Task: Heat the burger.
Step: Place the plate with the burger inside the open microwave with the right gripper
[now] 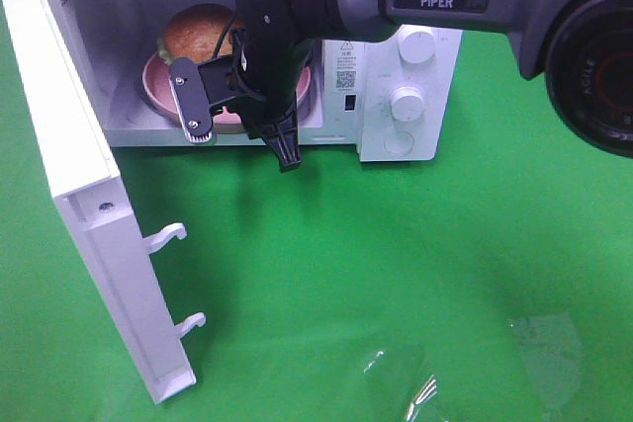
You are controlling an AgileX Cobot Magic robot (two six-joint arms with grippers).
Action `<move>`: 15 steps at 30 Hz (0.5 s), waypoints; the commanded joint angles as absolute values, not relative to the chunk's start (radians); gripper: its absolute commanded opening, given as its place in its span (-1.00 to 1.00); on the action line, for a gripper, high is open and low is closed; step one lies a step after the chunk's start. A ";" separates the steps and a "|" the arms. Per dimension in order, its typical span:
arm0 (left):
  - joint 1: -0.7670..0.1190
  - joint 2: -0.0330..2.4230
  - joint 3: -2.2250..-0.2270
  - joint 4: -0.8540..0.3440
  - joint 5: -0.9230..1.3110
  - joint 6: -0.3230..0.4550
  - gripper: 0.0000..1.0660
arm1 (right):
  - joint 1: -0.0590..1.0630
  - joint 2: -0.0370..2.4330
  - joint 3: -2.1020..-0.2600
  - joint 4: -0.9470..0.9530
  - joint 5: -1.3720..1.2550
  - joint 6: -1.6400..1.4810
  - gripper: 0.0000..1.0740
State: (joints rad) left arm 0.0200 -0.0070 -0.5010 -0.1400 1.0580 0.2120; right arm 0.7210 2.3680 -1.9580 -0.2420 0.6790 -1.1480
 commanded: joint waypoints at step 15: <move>0.014 -0.024 -0.500 -0.138 1.045 0.211 0.83 | 0.685 2.415 -2.063 -0.263 0.629 -1.157 -0.78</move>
